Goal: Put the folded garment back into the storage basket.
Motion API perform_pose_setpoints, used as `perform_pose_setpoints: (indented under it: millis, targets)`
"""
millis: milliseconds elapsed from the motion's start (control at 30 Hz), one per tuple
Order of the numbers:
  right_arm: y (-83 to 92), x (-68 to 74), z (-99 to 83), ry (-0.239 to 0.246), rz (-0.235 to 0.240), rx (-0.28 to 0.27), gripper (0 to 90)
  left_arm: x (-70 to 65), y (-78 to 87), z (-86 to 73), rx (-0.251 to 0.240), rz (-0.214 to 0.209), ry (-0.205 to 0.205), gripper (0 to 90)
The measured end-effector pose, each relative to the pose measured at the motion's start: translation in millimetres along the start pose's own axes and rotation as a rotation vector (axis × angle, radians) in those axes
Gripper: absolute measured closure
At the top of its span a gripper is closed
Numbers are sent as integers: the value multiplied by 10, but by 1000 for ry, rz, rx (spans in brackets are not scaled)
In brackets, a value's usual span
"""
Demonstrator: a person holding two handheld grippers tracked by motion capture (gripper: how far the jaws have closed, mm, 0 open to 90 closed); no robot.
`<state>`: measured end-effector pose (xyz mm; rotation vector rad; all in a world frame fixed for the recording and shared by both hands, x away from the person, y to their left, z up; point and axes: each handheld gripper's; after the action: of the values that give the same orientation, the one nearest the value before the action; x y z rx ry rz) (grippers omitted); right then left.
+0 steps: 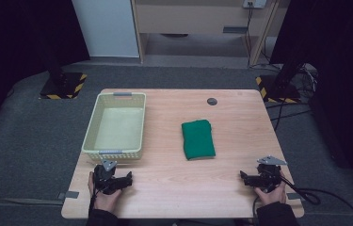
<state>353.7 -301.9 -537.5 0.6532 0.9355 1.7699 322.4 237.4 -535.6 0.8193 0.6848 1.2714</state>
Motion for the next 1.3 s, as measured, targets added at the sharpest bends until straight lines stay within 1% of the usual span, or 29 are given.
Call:
perform_pose_setpoints:
  millis: [167,267,300,367,633,800,867,933,1300]
  targets:
    - [-2,-19,2,1,-1,-1,6,13,13,-10,-5,1,3,25]
    - [-3,-19,3,1,-2,-1,5,32,30,-18,-9,-8,15,39]
    - [-3,-19,3,1,-2,-1,5,42,42,-22,-10,-20,24,43]
    - [-3,-19,3,2,-2,-1,5,45,56,-28,-13,-26,28,47]
    - [-4,-21,4,4,-2,-1,5,33,118,-33,-32,-10,15,47]
    - [-3,-19,4,1,0,1,5,49,178,-36,-53,-14,34,47]
    - [-3,-19,4,1,0,1,5,52,191,-36,-55,-17,35,46]
    - [-3,-19,4,1,0,1,5,56,232,-32,-67,-24,39,47]
    - [-3,-19,4,1,0,1,5,64,327,1,-98,-29,49,49]
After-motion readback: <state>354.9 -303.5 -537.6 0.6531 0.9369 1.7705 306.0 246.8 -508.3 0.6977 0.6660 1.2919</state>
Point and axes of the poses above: each handheld gripper's, and its own axes: y roughly backward along the jaws, z roughly out of its top, x roughly to its left, and after that the axes turned 11 degrees about x, right-handed
